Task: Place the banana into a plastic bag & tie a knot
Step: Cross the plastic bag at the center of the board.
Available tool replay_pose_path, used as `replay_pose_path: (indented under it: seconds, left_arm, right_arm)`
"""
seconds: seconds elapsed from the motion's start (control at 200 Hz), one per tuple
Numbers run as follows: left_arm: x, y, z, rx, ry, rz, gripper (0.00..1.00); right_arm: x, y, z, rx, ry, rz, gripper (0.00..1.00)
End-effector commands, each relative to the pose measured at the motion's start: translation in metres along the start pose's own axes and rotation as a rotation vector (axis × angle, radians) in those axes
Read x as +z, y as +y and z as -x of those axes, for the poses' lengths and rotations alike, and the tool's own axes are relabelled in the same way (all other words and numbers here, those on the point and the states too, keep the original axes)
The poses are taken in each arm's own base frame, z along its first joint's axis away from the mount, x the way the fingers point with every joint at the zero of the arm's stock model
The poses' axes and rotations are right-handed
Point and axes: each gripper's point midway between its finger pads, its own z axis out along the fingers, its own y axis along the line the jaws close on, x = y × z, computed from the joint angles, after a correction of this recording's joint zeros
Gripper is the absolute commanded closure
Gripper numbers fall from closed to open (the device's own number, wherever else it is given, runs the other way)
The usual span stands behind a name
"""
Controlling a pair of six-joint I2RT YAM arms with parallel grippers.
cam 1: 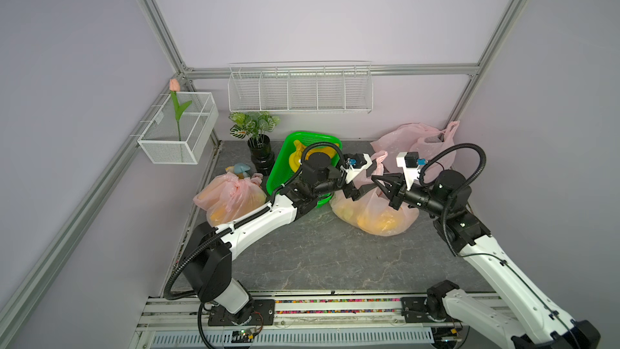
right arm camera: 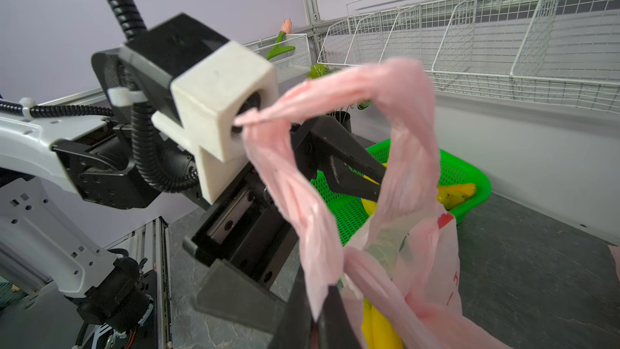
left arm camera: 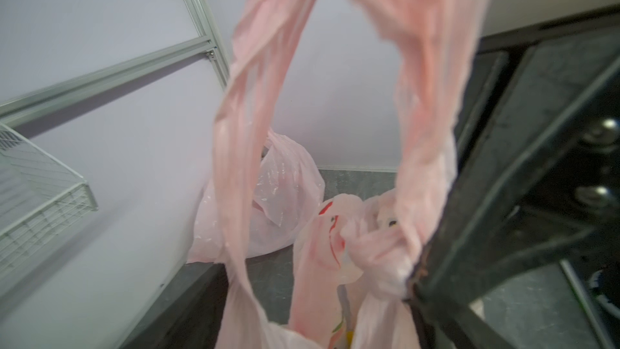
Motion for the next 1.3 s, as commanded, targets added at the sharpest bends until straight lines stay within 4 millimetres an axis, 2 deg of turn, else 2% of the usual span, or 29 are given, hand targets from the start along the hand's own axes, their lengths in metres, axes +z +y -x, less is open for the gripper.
replay_pose_path:
  seconds: [0.0, 0.135, 0.23, 0.325, 0.425, 0.495, 0.75, 0.835, 0.925, 1.104, 1.199, 1.239, 1.254, 1.294]
  left_arm:
    - [0.005, -0.018, 0.003, 0.020, 0.010, -0.116, 0.44]
    - [0.003, -0.019, 0.001, 0.012, 0.023, -0.122, 0.76]
    - [-0.001, -0.017, 0.002, 0.001, 0.010, -0.088, 0.91]
    - [-0.006, -0.014, 0.006, -0.008, -0.017, -0.050, 1.00]
    - [-0.008, -0.007, 0.006, -0.029, -0.012, -0.010, 1.00]
    - [-0.009, -0.002, 0.006, -0.043, -0.005, 0.022, 1.00]
    - [-0.020, 0.031, 0.007, -0.141, 0.006, 0.191, 1.00]
    - [-0.024, 0.037, 0.007, -0.173, 0.007, 0.218, 1.00]
    - [-0.025, 0.041, 0.006, -0.201, 0.025, 0.231, 1.00]
    - [-0.028, 0.049, 0.008, -0.242, 0.044, 0.263, 1.00]
    - [-0.027, 0.056, 0.005, -0.274, 0.093, 0.277, 1.00]
    - [-0.024, 0.056, 0.003, -0.283, 0.128, 0.271, 1.00]
    - [-0.023, 0.057, 0.003, -0.285, 0.141, 0.270, 1.00]
    - [-0.022, 0.059, 0.000, -0.296, 0.178, 0.272, 1.00]
  right_arm:
    - [-0.004, 0.003, 0.009, -0.037, -0.029, -0.004, 0.93]
    - [-0.006, -0.004, 0.012, -0.041, -0.037, -0.053, 0.93]
    - [-0.007, -0.010, 0.011, -0.039, -0.040, -0.084, 0.93]
    - [-0.008, -0.011, 0.011, -0.034, -0.044, -0.095, 0.93]
    - [-0.009, -0.013, 0.012, -0.032, -0.049, -0.104, 0.92]
    - [-0.010, -0.013, 0.013, -0.030, -0.053, -0.110, 0.88]
    - [-0.020, -0.020, 0.004, -0.011, -0.032, -0.180, 0.79]
    - [-0.025, -0.024, -0.001, -0.010, -0.022, -0.220, 0.80]
    - [-0.029, -0.029, -0.004, -0.013, -0.012, -0.256, 0.84]
    - [-0.034, -0.031, -0.001, -0.021, -0.015, -0.285, 0.91]
    - [-0.030, -0.021, 0.001, -0.039, 0.003, -0.227, 0.91]
    - [-0.027, -0.016, -0.004, -0.033, 0.031, -0.193, 0.92]
    - [-0.027, -0.011, 0.007, -0.046, 0.015, -0.177, 0.92]
    - [-0.025, -0.005, 0.009, -0.055, 0.019, -0.142, 0.92]
